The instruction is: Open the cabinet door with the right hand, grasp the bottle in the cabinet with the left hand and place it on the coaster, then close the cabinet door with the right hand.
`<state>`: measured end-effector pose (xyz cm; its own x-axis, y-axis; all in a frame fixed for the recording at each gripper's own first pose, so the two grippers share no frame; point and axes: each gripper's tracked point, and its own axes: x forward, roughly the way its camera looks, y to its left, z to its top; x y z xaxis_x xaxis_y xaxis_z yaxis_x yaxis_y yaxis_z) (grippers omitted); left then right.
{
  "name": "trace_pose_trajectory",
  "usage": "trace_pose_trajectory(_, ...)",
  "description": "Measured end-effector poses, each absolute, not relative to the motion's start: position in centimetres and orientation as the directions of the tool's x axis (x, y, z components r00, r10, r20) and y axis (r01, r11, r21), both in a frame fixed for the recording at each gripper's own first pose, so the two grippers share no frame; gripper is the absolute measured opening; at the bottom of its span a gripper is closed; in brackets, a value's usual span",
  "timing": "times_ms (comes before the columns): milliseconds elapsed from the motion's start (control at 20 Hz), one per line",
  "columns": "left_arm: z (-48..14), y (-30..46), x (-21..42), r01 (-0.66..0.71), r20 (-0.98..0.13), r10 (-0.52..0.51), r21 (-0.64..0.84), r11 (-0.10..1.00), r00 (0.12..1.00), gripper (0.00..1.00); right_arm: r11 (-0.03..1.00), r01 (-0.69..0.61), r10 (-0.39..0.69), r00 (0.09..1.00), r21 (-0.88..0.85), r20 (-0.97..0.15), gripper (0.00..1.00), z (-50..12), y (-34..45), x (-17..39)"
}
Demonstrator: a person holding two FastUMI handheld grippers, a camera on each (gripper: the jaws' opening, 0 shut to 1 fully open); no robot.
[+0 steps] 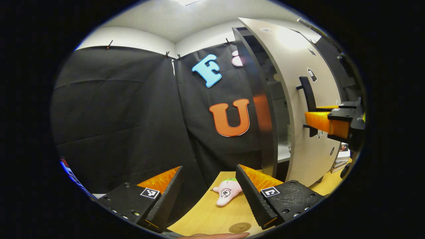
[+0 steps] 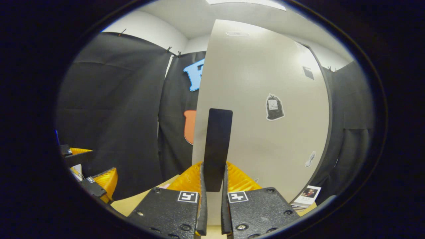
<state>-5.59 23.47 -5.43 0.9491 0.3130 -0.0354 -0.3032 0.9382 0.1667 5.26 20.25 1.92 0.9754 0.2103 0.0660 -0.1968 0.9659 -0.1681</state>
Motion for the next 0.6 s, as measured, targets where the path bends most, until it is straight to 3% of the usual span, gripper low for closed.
trace_pose_trajectory(600, -5.5, 20.6, -6.4, -0.268, -0.032, 0.283, 0.235, 0.934, 0.959, 0.94, 0.965, -0.228, 0.235, 0.971, -0.133, 0.038, 0.16, 0.9, 18.7, 0.7)
